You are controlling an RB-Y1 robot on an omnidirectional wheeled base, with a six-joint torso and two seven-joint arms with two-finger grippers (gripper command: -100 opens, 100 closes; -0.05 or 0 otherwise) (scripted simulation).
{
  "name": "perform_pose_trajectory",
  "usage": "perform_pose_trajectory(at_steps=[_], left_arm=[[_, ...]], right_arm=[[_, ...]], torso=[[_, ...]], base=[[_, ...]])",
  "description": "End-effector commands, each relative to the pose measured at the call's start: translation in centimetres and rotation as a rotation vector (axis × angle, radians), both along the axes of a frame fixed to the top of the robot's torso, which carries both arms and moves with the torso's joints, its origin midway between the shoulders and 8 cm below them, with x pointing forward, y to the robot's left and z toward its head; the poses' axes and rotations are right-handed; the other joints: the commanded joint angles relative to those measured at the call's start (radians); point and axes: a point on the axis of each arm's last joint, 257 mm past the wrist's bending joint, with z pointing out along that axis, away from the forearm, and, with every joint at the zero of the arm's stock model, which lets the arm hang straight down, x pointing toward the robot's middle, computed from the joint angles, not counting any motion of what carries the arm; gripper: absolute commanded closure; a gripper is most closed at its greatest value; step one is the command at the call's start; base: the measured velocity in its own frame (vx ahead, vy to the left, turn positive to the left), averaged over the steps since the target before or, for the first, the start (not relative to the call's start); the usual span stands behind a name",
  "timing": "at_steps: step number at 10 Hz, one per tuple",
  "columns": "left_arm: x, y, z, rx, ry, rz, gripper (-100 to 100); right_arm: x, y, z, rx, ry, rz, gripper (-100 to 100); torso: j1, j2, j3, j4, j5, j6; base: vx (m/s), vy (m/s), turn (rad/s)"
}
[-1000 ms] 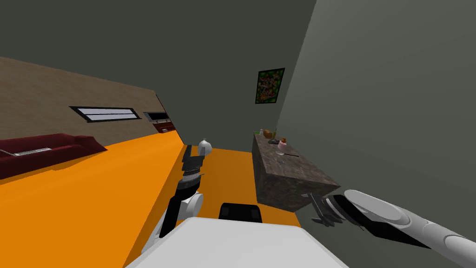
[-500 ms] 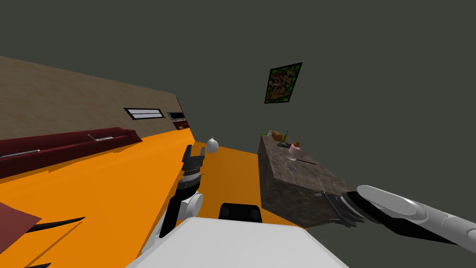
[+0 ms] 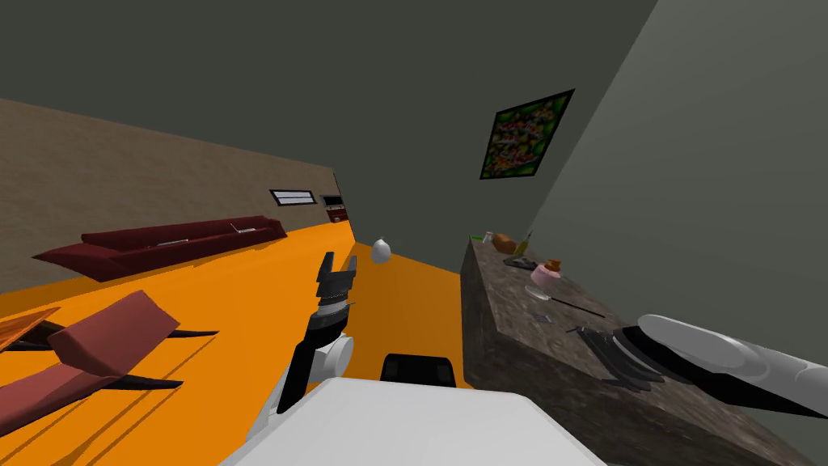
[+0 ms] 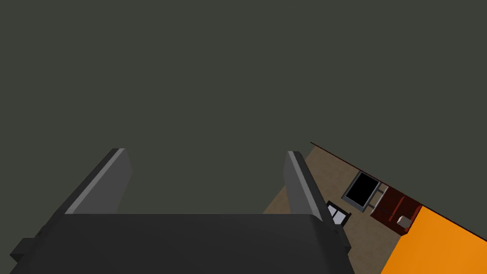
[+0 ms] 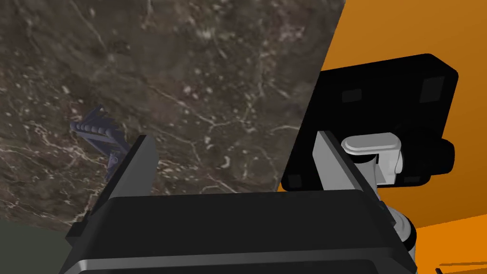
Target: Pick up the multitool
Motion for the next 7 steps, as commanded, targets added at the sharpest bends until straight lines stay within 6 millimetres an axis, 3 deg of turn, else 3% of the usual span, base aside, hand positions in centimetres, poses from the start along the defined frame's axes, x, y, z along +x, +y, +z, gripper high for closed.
perform_pose_trajectory(at_steps=[1,2,4,5,6,7], left_arm=[[0.0,0.0,0.0,0.0,0.0,0.0,0],[0.0,0.0,0.0,0.0,0.0,0.0,0],[0.0,0.0,0.0,0.0,0.0,0.0,0],[0.0,0.0,0.0,0.0,0.0,0.0,0],[0.0,0.0,0.0,0.0,0.0,0.0,0],[0.0,0.0,0.0,0.0,0.0,0.0,0]], right_arm=[[0.4,-1.5,1.0,-0.042,-0.006,0.008,-100],[0.7,-2.4,1.5,-0.066,-0.011,0.011,-100],[0.6,-2.2,1.6,-0.062,-0.013,0.011,-100],[0.6,-2.2,1.6,-0.063,-0.013,0.011,0],[-0.8,-3.1,1.2,-0.055,-0.009,-0.012,-100],[-0.8,-3.1,1.2,-0.055,-0.009,-0.011,-100]], torso=[[0.0,0.0,0.0,0.0,0.0,0.0],[-0.001,-0.002,-0.001,0.0,0.0,0.0],[-0.002,-0.001,-0.001,0.0,-0.001,0.001],[0.0,0.003,0.001,0.0,0.0,0.002],[0.0,0.005,0.003,0.001,0.0,0.002],[0.002,0.006,0.004,0.001,0.0,0.001]], base=[[0.129,-0.017,0.264],[0.155,-0.035,0.311],[0.066,-0.028,0.05],[0.009,-0.003,0.003],[0.003,0.016,0.171],[-0.003,0.021,0.087]])
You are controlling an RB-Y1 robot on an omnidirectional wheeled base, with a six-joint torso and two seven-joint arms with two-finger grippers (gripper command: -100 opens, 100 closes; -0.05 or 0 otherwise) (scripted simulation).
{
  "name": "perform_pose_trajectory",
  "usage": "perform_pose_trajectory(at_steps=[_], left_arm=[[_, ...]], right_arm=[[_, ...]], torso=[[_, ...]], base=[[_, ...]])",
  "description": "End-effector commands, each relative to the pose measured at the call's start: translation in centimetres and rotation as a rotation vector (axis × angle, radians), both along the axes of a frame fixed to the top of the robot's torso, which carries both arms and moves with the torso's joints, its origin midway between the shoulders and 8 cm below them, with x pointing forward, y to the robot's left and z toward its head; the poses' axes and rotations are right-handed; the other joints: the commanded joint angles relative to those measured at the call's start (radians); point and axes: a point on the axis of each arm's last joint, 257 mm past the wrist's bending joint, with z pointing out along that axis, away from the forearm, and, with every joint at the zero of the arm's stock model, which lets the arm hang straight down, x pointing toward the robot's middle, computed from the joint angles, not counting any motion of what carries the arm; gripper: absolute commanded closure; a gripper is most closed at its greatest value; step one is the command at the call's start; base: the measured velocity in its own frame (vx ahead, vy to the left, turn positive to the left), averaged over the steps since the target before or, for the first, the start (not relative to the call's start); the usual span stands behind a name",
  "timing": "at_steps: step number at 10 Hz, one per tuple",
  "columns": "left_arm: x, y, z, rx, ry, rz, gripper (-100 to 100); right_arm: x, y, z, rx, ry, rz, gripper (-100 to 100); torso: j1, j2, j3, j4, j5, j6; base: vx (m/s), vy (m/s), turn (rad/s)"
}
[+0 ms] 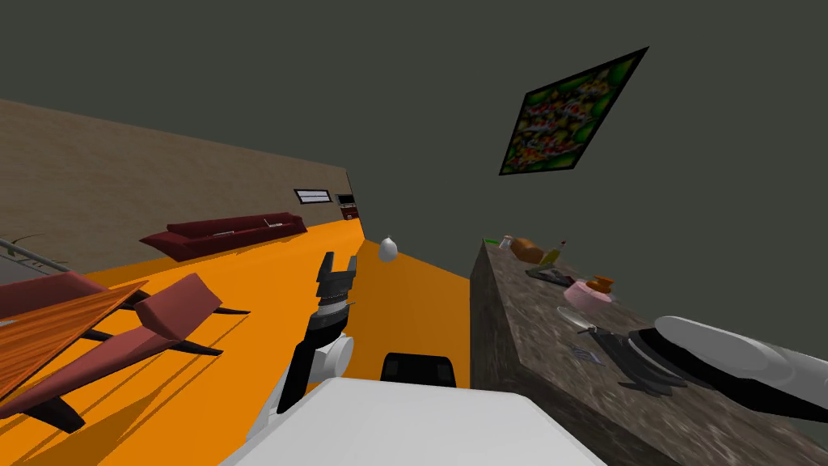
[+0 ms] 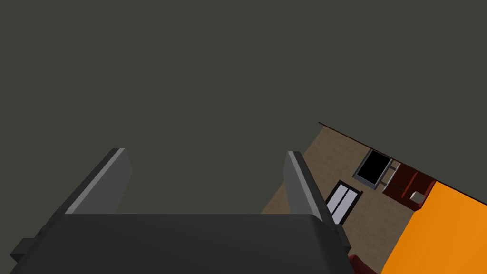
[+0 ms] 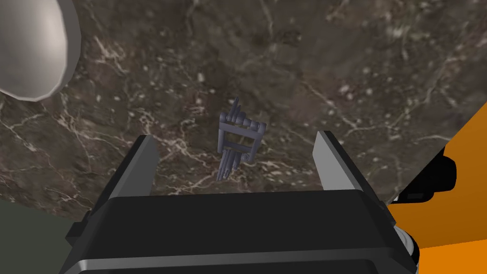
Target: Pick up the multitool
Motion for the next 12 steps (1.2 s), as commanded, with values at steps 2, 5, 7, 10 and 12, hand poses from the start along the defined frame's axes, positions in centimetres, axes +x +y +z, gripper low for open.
perform_pose_trajectory(at_steps=[2,5,7,10,12], left_arm=[[0.0,0.0,0.0,0.0,0.0,0.0,0],[0.0,0.0,0.0,0.0,0.0,0.0,0],[0.0,0.0,0.0,0.0,0.0,0.0,0],[0.0,0.0,0.0,0.0,0.0,0.0,0],[0.0,0.0,0.0,0.0,0.0,0.0,0]], right_arm=[[-1.8,-1.1,-0.5,0.008,0.004,-0.024,-100],[-4.6,-2.5,-1.3,0.026,0.002,-0.079,-100],[-6.3,-3.6,-1.5,0.023,0.002,-0.1,-100],[-8.1,-4.6,-1.6,0.017,0.002,-0.115,-100],[-9.9,-5.5,-1.8,0.014,-0.001,-0.138,-100]], torso=[[0.001,0.0,0.0,0.0,0.0,0.0],[0.001,0.001,0.0,0.0,0.0,0.0],[0.0,0.0,0.0,0.0,0.0,0.0],[0.001,0.0,0.0,0.0,0.0,0.0],[0.001,0.0,0.0,0.0,0.0,0.0]], base=[[0.003,0.029,0.116],[-0.004,0.028,0.12],[0.002,0.023,0.117],[0.003,0.024,0.105],[0.002,0.024,0.114]])
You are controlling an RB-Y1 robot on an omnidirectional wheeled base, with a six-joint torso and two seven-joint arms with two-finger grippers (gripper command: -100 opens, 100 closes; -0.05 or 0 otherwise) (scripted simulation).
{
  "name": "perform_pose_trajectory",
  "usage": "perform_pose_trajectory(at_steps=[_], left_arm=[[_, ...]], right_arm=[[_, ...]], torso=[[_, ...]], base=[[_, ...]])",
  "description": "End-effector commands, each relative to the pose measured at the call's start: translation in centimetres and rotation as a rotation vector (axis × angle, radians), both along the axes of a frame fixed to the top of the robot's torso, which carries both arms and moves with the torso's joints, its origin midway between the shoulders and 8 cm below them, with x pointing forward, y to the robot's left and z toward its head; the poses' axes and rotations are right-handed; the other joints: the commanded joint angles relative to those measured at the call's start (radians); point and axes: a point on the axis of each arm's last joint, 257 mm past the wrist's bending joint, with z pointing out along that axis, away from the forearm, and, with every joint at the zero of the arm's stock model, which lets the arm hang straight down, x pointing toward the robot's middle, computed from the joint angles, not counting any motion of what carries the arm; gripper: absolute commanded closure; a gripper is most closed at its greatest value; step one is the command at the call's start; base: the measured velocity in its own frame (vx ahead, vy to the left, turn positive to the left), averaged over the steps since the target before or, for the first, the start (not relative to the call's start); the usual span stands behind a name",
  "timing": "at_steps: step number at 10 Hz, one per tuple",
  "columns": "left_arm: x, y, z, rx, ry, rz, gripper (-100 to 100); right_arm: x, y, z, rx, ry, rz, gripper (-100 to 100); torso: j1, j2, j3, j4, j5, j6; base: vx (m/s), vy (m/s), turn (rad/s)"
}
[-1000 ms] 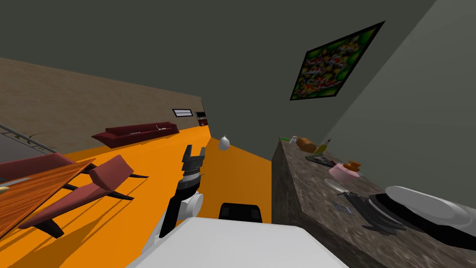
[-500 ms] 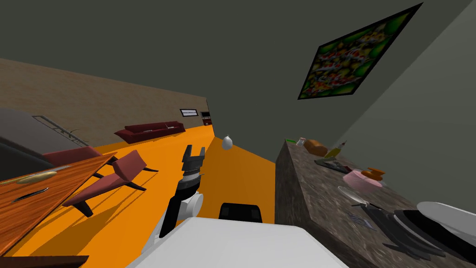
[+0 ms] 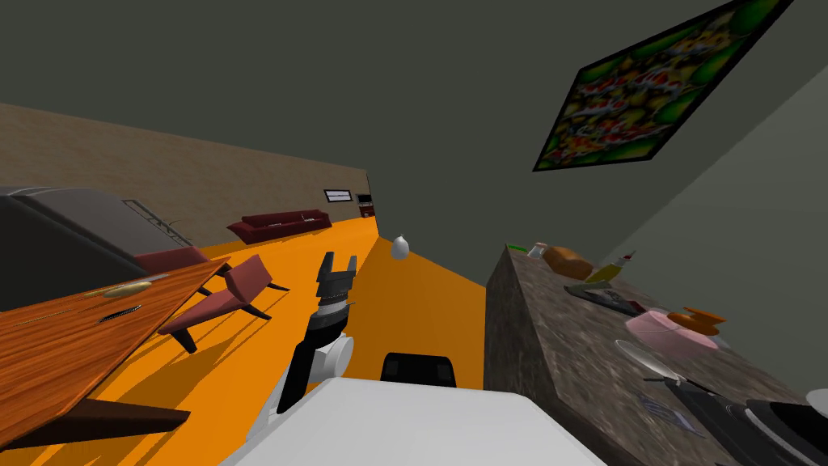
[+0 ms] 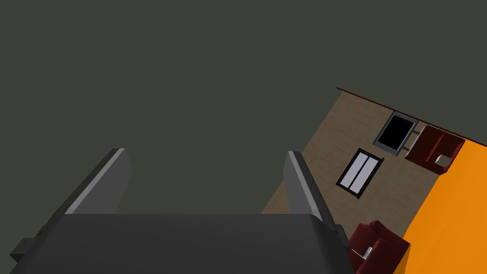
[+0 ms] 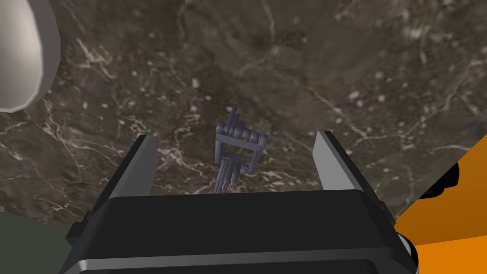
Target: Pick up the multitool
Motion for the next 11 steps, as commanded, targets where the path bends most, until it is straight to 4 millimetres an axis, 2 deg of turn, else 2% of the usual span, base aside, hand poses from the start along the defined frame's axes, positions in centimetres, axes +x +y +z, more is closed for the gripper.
perform_pose_trajectory(at_steps=[1,2,3,4,5,7,8,11], left_arm=[[0.0,0.0,0.0,0.0,0.0,0.0,0],[0.0,0.0,0.0,0.0,0.0,0.0,0],[0.0,0.0,0.0,0.0,0.0,0.0,0],[0.0,0.0,0.0,0.0,0.0,0.0,0],[0.0,0.0,0.0,0.0,0.0,0.0,0],[0.0,0.0,0.0,0.0,0.0,0.0,0],[0.0,0.0,0.0,0.0,0.0,0.0,0],[0.0,0.0,0.0,0.0,0.0,0.0,0]], right_arm=[[-1.8,-0.5,-0.5,0.004,-0.006,-0.027,-100],[-2.1,-1.0,-0.2,-0.008,-0.001,-0.02,-100],[-3.9,-1.9,-0.2,-0.016,-0.005,-0.052,-100],[-4.0,-1.9,-0.2,-0.016,-0.004,-0.043,-100],[-5.7,-2.5,-0.3,-0.019,-0.011,-0.074,-100],[-5.4,-2.5,-0.2,-0.023,-0.009,-0.067,-100],[-5.5,-2.5,-0.2,-0.024,-0.008,-0.065,100],[-5.4,-2.5,-0.2,-0.025,-0.01,-0.065,100]], torso=[[0.0,0.0,0.0,0.0,0.0,0.0],[0.0,0.0,0.0,0.0,0.0,-0.001],[0.0,0.0,0.0,0.0,0.0,0.0],[0.0,0.0,0.0,0.0,0.0,0.0],[0.0,0.0,0.0,0.0,0.0,0.0],[0.0,0.0,0.0,0.0,0.0,0.0],[-0.001,0.0,0.0,0.0,0.0,0.0],[-0.003,0.0,0.0,0.0,-0.002,0.0]], base=[[0.003,0.03,0.163],[0.001,0.023,0.085],[0.006,0.022,0.128],[0.004,0.018,0.083],[0.002,0.03,0.165],[0.002,0.016,0.038],[0.0,0.0,0.0],[0.0,0.0,0.0]])
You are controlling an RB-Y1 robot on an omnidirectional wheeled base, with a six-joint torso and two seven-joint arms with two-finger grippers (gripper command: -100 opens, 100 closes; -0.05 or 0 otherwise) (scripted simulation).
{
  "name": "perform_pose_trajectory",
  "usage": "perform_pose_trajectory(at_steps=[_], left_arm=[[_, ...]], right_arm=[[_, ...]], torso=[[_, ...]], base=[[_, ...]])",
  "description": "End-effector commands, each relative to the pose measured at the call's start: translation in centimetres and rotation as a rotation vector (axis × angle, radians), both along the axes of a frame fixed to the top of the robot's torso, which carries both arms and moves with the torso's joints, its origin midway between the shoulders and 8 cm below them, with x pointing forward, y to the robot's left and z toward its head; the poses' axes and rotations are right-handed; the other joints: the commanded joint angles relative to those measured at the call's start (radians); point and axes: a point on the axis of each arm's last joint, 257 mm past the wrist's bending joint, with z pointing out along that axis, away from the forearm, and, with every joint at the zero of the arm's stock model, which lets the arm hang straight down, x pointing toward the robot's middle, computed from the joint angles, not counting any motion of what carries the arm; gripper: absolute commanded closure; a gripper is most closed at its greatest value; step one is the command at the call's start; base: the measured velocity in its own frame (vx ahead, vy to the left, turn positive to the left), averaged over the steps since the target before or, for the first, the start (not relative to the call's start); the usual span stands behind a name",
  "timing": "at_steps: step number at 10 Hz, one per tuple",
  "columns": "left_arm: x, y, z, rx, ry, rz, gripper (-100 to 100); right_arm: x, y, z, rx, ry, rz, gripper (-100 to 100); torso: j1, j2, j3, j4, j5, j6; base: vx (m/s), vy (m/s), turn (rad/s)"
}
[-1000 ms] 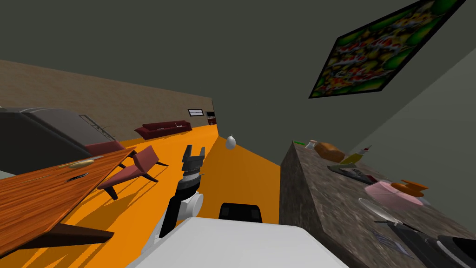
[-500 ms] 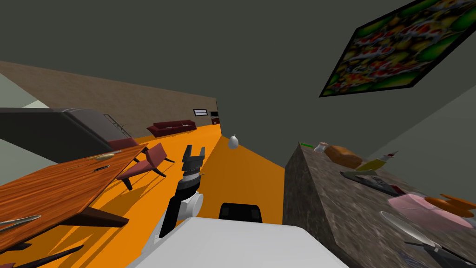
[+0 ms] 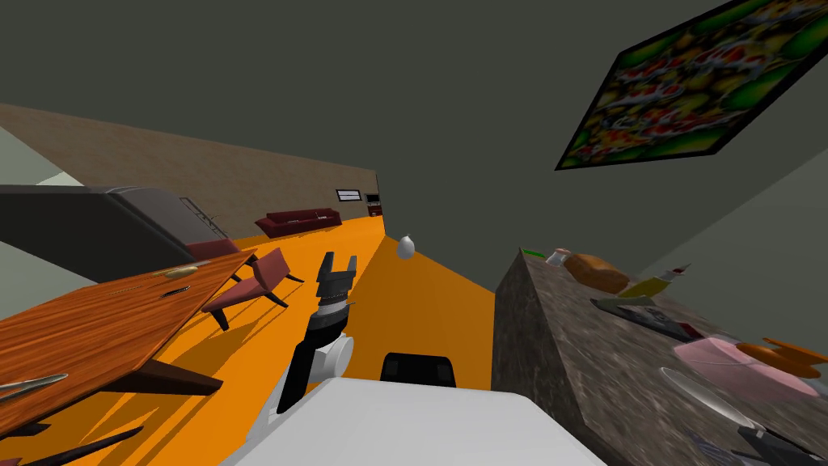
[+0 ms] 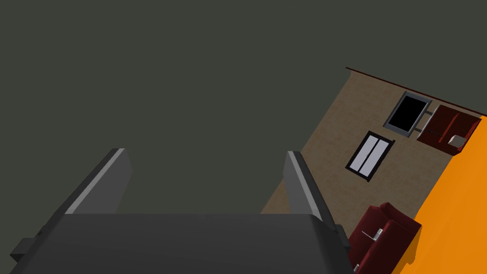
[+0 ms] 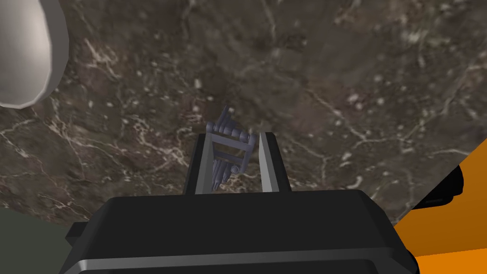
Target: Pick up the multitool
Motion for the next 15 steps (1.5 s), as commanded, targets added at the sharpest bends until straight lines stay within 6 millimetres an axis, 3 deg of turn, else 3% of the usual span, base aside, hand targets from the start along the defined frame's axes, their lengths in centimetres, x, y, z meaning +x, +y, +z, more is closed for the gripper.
perform_pose_trajectory(at_steps=[1,2,3,4,7,11,12,15], left_arm=[[0.0,0.0,0.0,0.0,0.0,0.0,0],[0.0,0.0,0.0,0.0,0.0,0.0,0],[0.0,0.0,0.0,0.0,0.0,0.0,0],[0.0,0.0,0.0,0.0,0.0,0.0,0],[0.0,0.0,0.0,0.0,0.0,0.0,0],[0.0,0.0,0.0,0.0,0.0,0.0,0],[0.0,0.0,0.0,0.0,0.0,0.0,0],[0.0,0.0,0.0,0.0,0.0,0.0,0]], right_arm=[[0.0,0.0,0.0,0.0,0.0,0.0,100],[0.0,0.0,0.0,0.0,0.0,0.0,0],[1.5,0.7,-0.1,0.009,0.006,0.022,100],[3.1,1.2,0.1,0.009,0.008,0.051,100],[3.3,1.5,-0.1,0.017,0.009,0.045,100],[6.8,3.2,0.1,0.026,0.014,0.09,100],[8.5,4.1,0.3,0.025,0.017,0.125,100],[10.1,5.0,0.6,0.025,0.017,0.136,100]], torso=[[0.0,0.0,0.0,0.0,0.0,0.0],[0.0,0.0,0.0,0.0,0.0,0.0],[0.0,0.0,0.0,0.0,0.0,0.0],[-0.001,0.0,0.0,0.0,0.0,0.001],[-0.002,0.0,0.0,0.0,-0.001,0.0],[-0.002,0.0,-0.001,-0.001,-0.001,0.001],[-0.002,-0.001,-0.001,-0.001,-0.001,0.0],[-0.002,-0.001,-0.001,-0.001,-0.001,0.001]], base=[[0.0,0.0,0.0],[0.0,0.0,0.0],[-0.002,-0.022,-0.17],[-0.002,-0.041,-0.245],[-0.004,-0.019,-0.022],[-0.001,-0.021,-0.124],[-0.002,-0.028,-0.136],[0.0,-0.024,-0.101]])
